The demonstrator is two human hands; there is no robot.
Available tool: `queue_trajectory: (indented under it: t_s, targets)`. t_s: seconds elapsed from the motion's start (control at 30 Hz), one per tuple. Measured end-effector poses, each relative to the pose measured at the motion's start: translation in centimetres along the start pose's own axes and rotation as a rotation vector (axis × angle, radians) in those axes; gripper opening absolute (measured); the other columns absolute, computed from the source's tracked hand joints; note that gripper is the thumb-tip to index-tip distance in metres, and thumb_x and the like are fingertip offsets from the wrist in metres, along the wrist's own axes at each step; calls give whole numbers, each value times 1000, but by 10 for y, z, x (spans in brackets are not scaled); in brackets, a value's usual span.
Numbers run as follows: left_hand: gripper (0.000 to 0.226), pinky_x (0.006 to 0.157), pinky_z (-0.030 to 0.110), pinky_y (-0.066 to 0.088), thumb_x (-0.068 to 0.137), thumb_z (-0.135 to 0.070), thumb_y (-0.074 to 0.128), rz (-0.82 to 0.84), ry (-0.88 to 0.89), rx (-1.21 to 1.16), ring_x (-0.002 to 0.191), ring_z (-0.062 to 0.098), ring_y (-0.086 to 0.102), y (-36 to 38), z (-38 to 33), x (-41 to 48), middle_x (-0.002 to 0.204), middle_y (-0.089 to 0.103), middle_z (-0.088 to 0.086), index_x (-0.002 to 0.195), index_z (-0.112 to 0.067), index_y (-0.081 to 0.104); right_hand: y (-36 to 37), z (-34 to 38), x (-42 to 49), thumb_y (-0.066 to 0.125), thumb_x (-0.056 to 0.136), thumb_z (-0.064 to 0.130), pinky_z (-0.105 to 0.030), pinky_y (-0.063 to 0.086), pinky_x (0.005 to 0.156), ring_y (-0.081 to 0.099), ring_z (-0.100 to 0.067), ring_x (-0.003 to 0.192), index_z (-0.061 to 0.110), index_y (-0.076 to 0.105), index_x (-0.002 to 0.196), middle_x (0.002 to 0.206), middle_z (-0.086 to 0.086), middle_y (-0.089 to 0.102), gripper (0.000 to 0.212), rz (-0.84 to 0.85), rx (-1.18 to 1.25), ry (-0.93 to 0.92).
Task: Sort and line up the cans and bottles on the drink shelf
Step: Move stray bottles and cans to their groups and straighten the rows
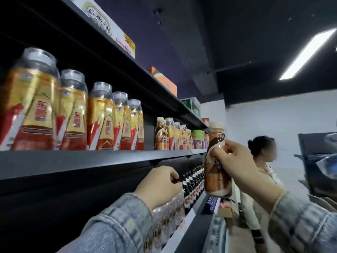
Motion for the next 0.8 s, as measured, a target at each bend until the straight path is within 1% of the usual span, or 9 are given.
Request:
queue_trajectory:
  t_s: [0.1,0.2,0.33,0.43,0.47,0.53,0.6,0.73,0.8]
  targets:
    - [26,79,21,44,90,-30,56,-56,18,-19,94,10,57,15,4,65,108,61,-5,113,-20,64,18,-50,41,59,85,11,-17,40,50,53,-13,59,-1,61,79,63,-1,57,13,-30,-33,-46]
    - [22,72,22,42,89,-27,56,-127,15,-3,86,11,56,19,6,126,98,63,-5,104,-17,68,32,-93,87,59,84,11,-20,38,50,54,-13,59,-1,61,79,63,-1,59,13,-33,-33,-46]
    - [14,69,32,52,87,-23,57,-264,-63,28,82,22,64,14,14,195,100,68,7,91,-13,66,48,-133,145,59,83,12,-23,41,53,55,-13,59,-2,62,83,65,-4,60,15,-31,-14,-80]
    - [15,60,26,42,85,-24,58,-309,-159,76,76,19,57,13,26,242,99,63,7,92,-11,59,63,-160,184,58,85,10,-20,45,51,54,-11,55,-5,59,82,63,-3,59,16,-9,54,-85]
    - [21,63,28,43,84,-25,58,-334,-195,101,80,21,57,12,30,256,105,61,10,98,-9,59,68,-169,196,58,85,10,-17,46,49,54,-11,54,-6,59,82,62,-3,58,16,-2,88,-81]
    - [45,81,36,46,84,-28,59,-422,-295,176,104,29,55,10,36,279,126,47,15,122,-6,48,80,-189,221,59,85,9,-15,46,48,56,-8,52,-2,59,76,60,-2,58,14,6,141,-80]
    - [59,95,41,40,86,-31,61,-557,-355,302,121,33,44,6,36,297,135,37,16,133,-5,36,94,-208,245,59,85,10,-22,49,54,59,-11,57,5,58,72,61,-2,60,13,31,186,-64]
    - [59,96,45,37,86,-40,58,-788,-299,591,123,34,40,-9,23,333,133,41,17,130,-6,36,118,-236,285,58,87,13,-26,51,57,62,-19,64,1,60,82,70,-6,64,13,108,243,-72]
    - [55,92,44,38,88,-42,54,-827,-247,774,118,33,45,-15,12,355,127,47,16,127,-7,40,126,-243,301,58,88,15,-30,54,61,66,-22,69,-2,60,86,76,-11,68,17,124,259,-97]
Point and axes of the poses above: each hand's wrist, its own x-axis towards the middle knuckle, its own y-axis out of the palm, z = x × y, the point moved 2 cm from there along x, towards the middle knuckle
